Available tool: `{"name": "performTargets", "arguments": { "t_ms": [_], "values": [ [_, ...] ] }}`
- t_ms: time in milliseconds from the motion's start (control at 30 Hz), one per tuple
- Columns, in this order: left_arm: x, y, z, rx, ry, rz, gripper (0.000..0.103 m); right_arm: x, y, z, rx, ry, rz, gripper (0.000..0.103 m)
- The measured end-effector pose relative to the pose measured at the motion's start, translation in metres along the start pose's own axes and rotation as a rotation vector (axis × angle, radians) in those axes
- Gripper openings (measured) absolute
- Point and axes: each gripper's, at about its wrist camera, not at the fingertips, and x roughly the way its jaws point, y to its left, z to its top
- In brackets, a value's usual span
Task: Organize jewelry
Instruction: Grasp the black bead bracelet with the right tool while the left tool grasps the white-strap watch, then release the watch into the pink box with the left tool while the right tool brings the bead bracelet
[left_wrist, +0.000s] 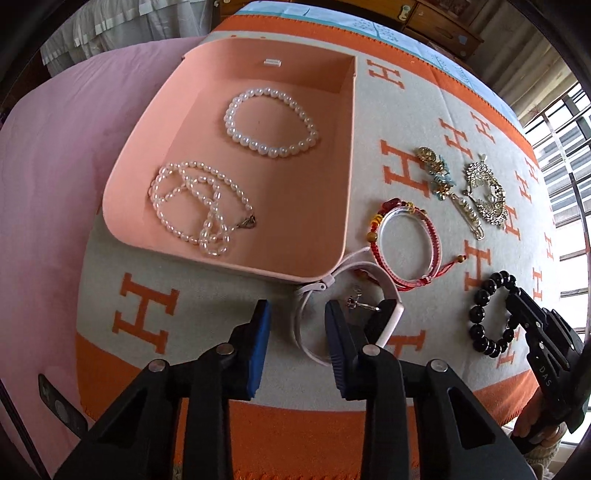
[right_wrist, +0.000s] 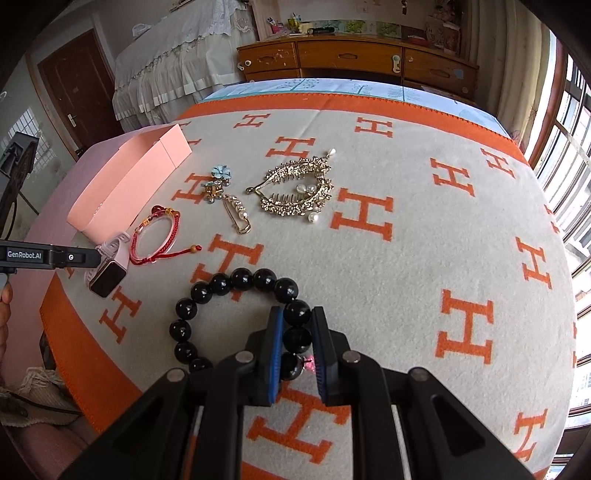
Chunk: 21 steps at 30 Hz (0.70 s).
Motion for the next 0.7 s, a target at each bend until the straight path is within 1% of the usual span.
{"name": "performTargets", "arguments": {
  "t_ms": [33,100,200,300,433,533,600,700],
  "values": [
    [-0.001,0.000,0.000,0.002,-0.016,0.006,0.022,0.000,0.000,0.000,0.000,-0.001,0.000,0.015],
    [-0.002,-0.001,0.000,0.013,-0.018,0.017,0.006,0.000,0.000,0.000,-0.002,-0.004,-0.001,0.015],
    [-0.005,-0.005,-0.003,0.027,-0.025,0.015,0.003,-0.001,0.000,0.000,-0.003,-0.009,-0.001,0.015],
    [-0.017,-0.010,-0.006,0.048,-0.049,-0.014,0.002,-0.005,0.002,0.000,-0.010,-0.020,-0.002,0.015],
    [-0.039,-0.014,-0.011,0.068,-0.091,-0.057,0.002,-0.018,0.009,0.002,-0.024,-0.056,0.006,0.015],
    [-0.059,-0.017,-0.012,0.076,-0.128,-0.109,0.002,-0.030,0.017,0.005,-0.042,-0.091,0.007,0.015],
    [-0.077,-0.023,-0.012,0.094,-0.170,-0.125,0.002,-0.039,0.022,0.006,-0.054,-0.118,0.007,0.015],
    [-0.107,-0.021,-0.010,0.112,-0.243,-0.142,0.002,-0.053,0.029,0.010,-0.064,-0.156,0.010,0.015]
  ]
}}
